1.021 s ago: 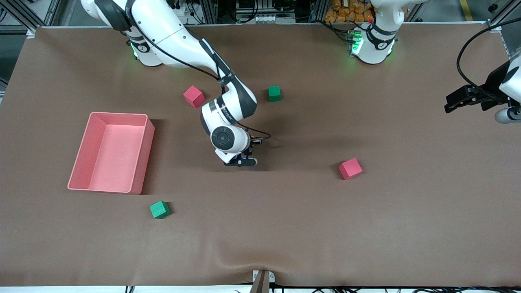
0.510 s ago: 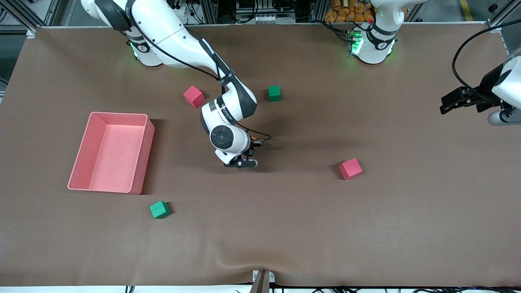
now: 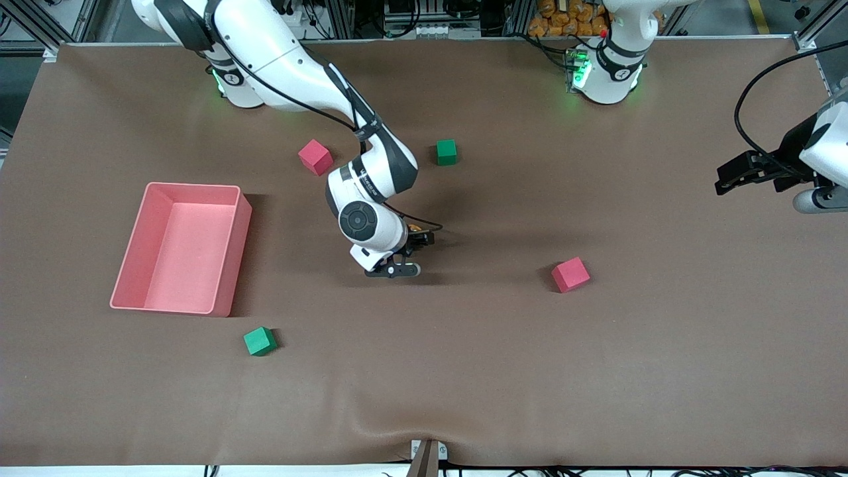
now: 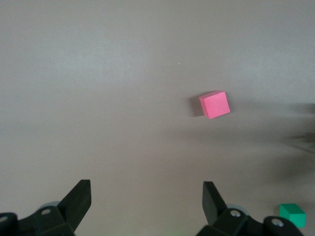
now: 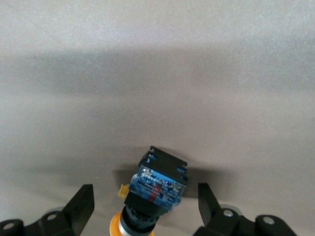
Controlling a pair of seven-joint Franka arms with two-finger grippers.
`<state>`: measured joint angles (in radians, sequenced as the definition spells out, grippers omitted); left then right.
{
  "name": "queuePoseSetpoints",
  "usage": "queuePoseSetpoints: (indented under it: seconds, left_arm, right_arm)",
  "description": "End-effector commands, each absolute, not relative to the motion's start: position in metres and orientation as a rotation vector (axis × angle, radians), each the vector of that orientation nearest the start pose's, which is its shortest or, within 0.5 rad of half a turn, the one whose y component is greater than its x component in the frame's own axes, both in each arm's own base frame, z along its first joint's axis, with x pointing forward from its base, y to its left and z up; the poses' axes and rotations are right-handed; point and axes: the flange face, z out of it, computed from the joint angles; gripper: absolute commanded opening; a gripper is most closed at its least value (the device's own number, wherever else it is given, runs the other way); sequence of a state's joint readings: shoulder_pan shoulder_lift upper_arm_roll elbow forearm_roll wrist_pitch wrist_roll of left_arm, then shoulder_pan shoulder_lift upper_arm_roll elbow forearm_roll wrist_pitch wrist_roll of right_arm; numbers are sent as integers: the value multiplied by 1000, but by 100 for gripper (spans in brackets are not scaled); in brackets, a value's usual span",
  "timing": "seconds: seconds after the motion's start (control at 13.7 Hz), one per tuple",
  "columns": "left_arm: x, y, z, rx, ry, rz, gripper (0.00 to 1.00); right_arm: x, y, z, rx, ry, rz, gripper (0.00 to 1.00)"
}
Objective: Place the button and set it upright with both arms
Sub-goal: 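Release the button on the table while the left gripper reaches in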
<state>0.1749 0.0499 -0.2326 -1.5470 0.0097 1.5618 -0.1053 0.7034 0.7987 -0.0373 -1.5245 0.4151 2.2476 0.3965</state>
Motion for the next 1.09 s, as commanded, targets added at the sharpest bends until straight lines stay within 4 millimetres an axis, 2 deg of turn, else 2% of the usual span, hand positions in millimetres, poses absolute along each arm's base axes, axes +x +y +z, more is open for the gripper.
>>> queuePoseSetpoints:
  seconds: [0.0,0.15,0.22,0.36,0.51,0.58,0.8,0.88,1.02]
  left_arm:
    - [567,-32,613,-3150,-68,31,100]
    - [566,-41,614,-3152,-42,26,100]
    - [566,-43,614,-3151,-39,24,100]
    - [566,-55,614,-3151,-3,19,100]
    - [574,-74,600,-3159,47,33,100]
    - [579,-80,592,-3164,64,37,100]
    - [586,-118,575,-3178,104,28,100]
    - [586,-136,563,-3176,102,59,100]
    - [582,-182,554,-3178,108,43,100]
  right_arm:
    - [554,441,202,-2894,-76,269,100]
    - [568,424,233,-2879,-59,281,100]
    - [573,416,255,-2870,-51,290,100]
    - [586,394,314,-2845,-32,254,100]
    - [599,369,378,-2831,-68,121,100]
    - [599,357,398,-2843,-72,121,100]
    - [612,289,448,-2870,-16,144,100]
    - [612,270,466,-2887,-20,133,100]
    - [612,229,496,-2923,4,122,100]
